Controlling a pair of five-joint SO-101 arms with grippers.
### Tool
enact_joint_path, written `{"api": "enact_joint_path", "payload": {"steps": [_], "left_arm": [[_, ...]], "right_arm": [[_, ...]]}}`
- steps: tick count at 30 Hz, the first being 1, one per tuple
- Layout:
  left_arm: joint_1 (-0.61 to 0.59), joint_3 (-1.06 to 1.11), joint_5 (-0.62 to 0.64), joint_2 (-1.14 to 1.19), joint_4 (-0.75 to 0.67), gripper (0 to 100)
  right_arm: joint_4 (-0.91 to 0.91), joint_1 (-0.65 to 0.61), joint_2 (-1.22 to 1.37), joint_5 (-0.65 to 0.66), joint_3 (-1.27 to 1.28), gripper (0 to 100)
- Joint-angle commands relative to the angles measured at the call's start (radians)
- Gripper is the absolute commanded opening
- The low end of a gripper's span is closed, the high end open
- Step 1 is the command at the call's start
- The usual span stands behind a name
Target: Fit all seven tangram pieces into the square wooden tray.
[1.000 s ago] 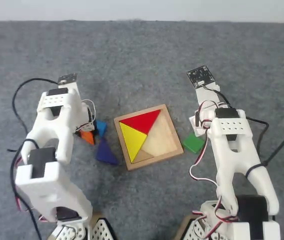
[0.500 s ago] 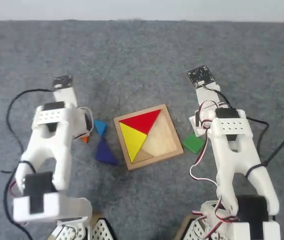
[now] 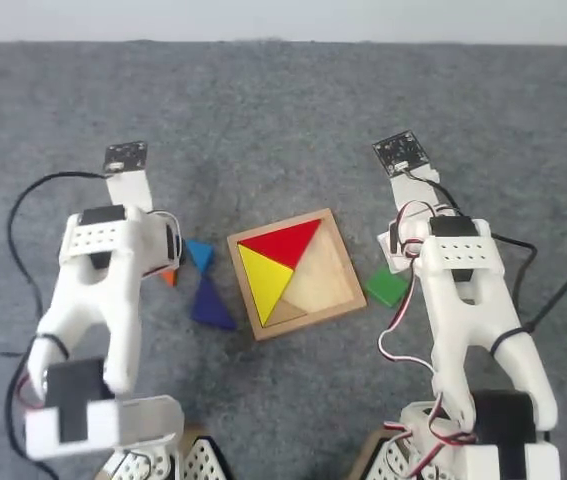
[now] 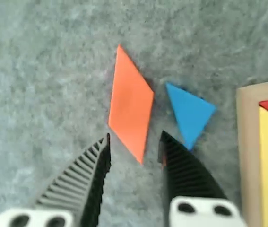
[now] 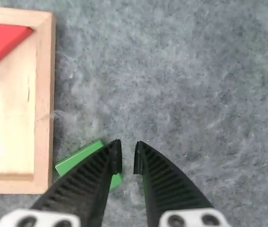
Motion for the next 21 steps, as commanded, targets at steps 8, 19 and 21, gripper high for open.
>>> {"api": "enact_joint_path", "payload": {"steps": [8, 19, 21], "left_arm": [[0.011, -0.271, -0.117, 0.282, 0.087, 15], [0.011, -0.265, -0.117, 0.281, 0.075, 4], [0.009, -0.266, -0.114, 0.281, 0.078, 4]], "right_arm": [[-0.013, -0.002, -0.013, -0.008, -0.008, 6.2], [-0.015, -0.002, -0.012, -0.008, -0.008, 6.2], [-0.015, -0.002, -0.012, -0.008, -0.008, 6.2]]}}
